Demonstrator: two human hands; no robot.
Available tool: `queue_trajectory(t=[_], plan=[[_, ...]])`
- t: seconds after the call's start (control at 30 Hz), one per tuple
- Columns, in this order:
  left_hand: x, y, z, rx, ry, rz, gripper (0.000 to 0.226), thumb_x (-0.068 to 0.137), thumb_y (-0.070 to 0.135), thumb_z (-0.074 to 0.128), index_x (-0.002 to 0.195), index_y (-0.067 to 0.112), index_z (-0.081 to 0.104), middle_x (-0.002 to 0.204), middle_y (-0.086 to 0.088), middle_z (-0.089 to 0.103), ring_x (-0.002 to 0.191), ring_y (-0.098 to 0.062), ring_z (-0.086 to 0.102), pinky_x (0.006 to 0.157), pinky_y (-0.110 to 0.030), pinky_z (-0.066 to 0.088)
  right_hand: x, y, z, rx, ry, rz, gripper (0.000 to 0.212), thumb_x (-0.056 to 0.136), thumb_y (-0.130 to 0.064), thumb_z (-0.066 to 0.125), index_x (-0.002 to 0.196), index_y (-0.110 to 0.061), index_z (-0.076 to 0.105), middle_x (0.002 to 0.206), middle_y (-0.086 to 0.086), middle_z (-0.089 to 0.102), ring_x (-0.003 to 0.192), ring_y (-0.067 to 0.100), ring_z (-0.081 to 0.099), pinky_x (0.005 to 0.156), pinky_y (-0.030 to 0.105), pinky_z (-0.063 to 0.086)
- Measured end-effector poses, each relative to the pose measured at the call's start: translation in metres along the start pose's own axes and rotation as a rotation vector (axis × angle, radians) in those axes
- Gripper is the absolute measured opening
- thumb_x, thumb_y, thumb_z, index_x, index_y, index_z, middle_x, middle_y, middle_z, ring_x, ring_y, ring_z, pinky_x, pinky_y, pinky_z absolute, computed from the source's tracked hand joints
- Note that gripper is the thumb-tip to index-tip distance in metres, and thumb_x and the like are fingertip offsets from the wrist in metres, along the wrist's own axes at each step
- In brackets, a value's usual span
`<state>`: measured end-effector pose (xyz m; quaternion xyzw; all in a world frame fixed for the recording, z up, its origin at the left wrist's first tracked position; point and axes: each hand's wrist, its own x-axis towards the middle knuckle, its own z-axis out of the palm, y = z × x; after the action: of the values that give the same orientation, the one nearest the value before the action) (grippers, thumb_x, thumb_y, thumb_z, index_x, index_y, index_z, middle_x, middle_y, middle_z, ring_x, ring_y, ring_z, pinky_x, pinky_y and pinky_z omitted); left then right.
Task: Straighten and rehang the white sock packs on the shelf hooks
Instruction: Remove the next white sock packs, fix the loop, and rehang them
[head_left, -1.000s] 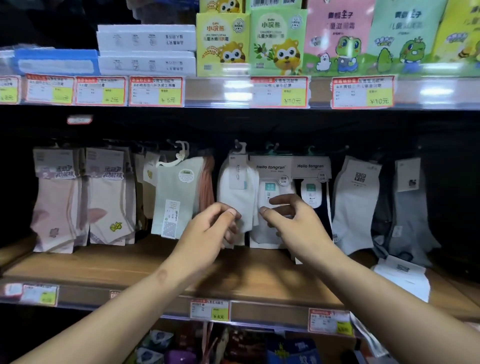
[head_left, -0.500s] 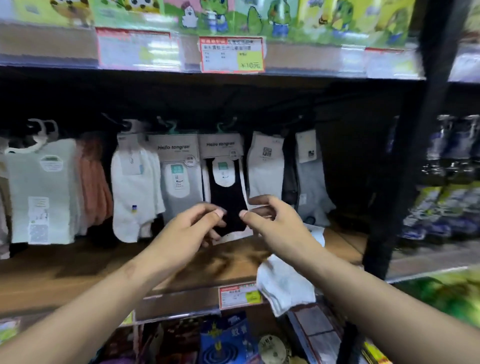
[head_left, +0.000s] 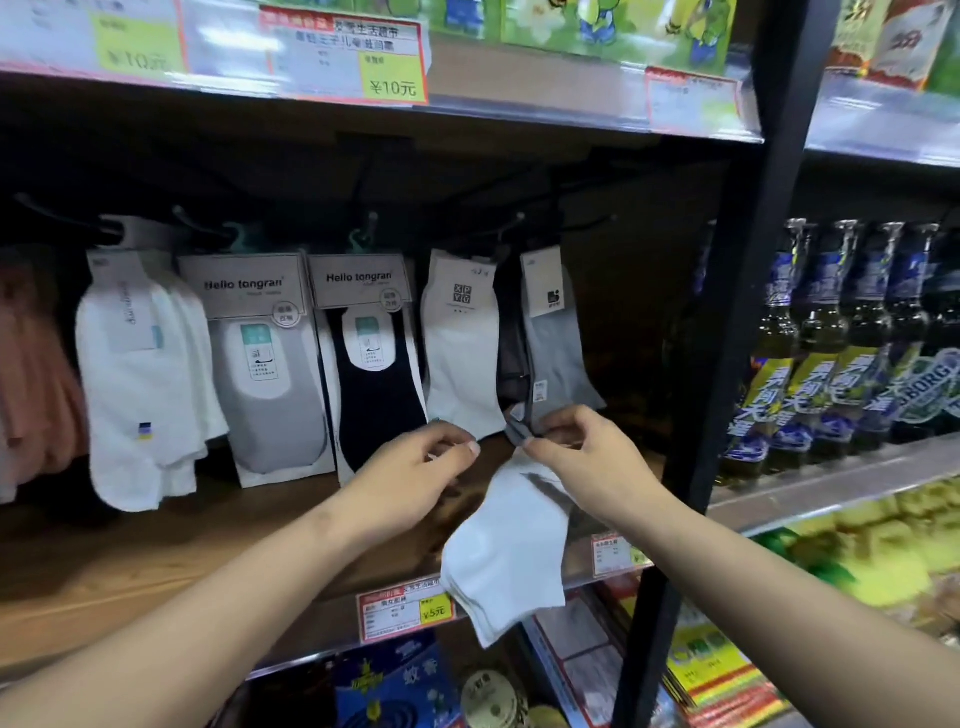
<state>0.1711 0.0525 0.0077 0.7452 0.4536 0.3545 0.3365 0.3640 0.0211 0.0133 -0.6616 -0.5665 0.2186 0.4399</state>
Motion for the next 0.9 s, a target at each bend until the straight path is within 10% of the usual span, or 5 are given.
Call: queue_trajectory(t=[0.5,0.8,0.9], plan=[[0.045,0.010,0.046,0.123,-0.053,-0.126,0.026,0.088,0.035,0.052,0.100,0.019,0.069,0.105,-0.002,0.071,0.100,-0.018,0.063,0.083,-0.029,0.047,0.016,0.015,-0.009,-0.330,0.001,0.189,0.064,0.078,-0.052,0.072,0.127,-0.015,0.055,0.123,0.007,0.067,0.108,0.029,0.063,0.088,0.039,0.055],[0.044,0.019,0.046,-0.255,-0.002,-0.194,0.020,0.089,0.008,0.056,0.075,0.018,0.067,0.083,-0.004,0.068,0.082,-0.020,0.061,0.074,-0.027,0.047,0.015,0.016,-0.005,-0.084,0.055,0.225,0.065,0.068,-0.027,0.088,0.122,-0.012,0.056,0.120,0.004,0.071,0.105,0.026,0.069,0.085,0.037,0.059],[0.043,0.015,0.040,-0.452,0.022,-0.255,0.014,0.089,0.008,0.059,0.100,0.014,0.067,0.098,-0.010,0.071,0.086,-0.026,0.065,0.078,-0.033,0.051,0.014,0.020,-0.004,0.008,0.051,0.204,0.059,0.072,-0.021,0.085,0.125,-0.014,0.059,0.116,0.003,0.076,0.101,0.022,0.073,0.078,0.034,0.061]])
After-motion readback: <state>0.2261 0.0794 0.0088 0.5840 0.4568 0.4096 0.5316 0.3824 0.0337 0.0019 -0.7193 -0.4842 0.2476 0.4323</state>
